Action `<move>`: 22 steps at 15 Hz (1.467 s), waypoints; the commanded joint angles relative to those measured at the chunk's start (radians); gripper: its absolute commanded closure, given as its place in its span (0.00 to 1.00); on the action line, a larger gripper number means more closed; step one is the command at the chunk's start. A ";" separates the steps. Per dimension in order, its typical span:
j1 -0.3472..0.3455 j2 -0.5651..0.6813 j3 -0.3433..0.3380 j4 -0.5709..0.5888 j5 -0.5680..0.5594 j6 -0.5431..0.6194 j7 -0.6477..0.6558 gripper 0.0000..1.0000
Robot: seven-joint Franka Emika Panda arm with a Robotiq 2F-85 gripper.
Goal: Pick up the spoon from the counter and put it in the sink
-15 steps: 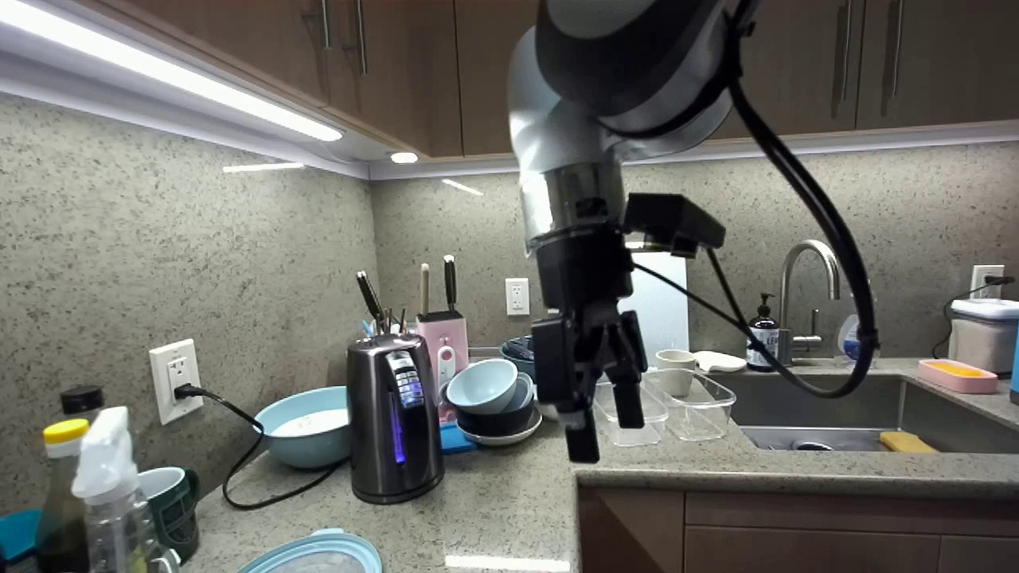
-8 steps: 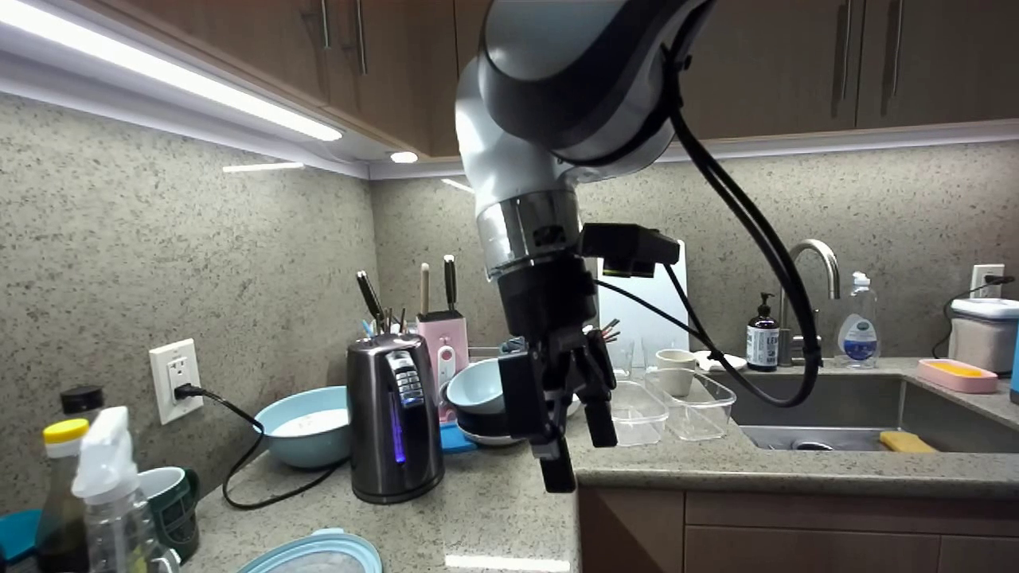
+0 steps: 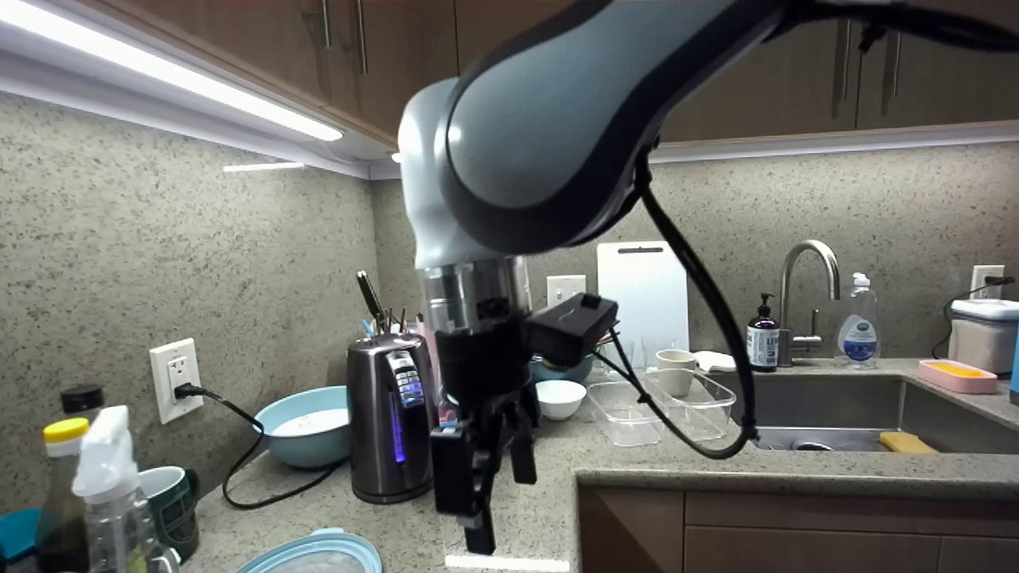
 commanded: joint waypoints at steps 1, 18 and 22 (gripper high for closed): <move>0.049 0.157 -0.001 0.070 -0.206 0.161 0.071 0.00; 0.206 0.447 -0.146 0.250 -0.175 0.461 0.506 0.00; 0.190 0.427 -0.130 0.232 -0.134 0.418 0.405 0.00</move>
